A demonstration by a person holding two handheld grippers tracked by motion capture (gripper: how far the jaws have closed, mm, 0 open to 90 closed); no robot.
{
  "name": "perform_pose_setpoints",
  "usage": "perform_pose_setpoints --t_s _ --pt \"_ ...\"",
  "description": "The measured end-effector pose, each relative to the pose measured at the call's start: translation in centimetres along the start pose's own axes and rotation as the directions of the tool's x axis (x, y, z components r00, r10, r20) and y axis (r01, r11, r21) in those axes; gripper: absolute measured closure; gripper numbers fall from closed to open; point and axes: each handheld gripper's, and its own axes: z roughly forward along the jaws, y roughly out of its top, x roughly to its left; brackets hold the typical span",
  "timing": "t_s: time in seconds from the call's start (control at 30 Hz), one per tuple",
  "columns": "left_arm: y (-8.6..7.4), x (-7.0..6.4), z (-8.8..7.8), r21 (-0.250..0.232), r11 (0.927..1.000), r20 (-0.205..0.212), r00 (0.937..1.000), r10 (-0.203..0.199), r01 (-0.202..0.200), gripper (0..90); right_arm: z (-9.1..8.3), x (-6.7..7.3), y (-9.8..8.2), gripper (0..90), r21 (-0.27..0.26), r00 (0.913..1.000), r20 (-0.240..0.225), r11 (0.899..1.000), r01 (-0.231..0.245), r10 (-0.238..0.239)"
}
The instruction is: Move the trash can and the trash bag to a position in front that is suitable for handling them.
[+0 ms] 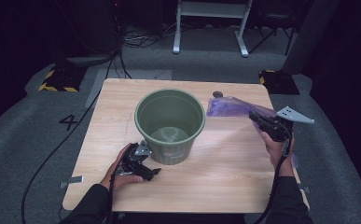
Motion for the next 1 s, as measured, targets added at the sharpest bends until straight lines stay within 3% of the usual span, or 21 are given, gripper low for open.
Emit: perform_pose_setpoints --t_s 0.27,0.67,0.83,0.93,1.0 --pt "0.9 -0.2 0.9 0.0 1.0 0.009 0.9999 0.005 -0.005 0.0 -0.3 0.9 1.7 89.8 -0.028 0.9996 -0.012 0.999 0.027 -0.027" --pt "2.2 -0.7 2.0 -0.004 0.9999 0.006 0.9999 0.014 -0.014 0.2 0.5 2.8 4.3 89.8 -0.022 0.9934 -0.018 0.993 0.113 -0.113" --pt "1.9 -0.6 1.6 -0.007 0.9997 0.022 0.9995 0.023 -0.023 3.9 1.3 3.8 4.9 89.8 0.003 0.9866 -0.009 0.987 0.163 -0.163" --pt "1.7 -0.5 0.8 -0.014 0.9995 0.021 0.9994 0.029 -0.029 18.8 1.6 4.3 5.1 89.7 0.02 0.9813 -0.001 0.981 0.193 -0.193" --pt "1.4 -0.3 0.1 -0.023 0.9993 0.031 0.9991 0.031 -0.03 14.9 1.8 4.6 5.2 89.7 0.028 0.9774 0.012 0.977 0.211 -0.211"
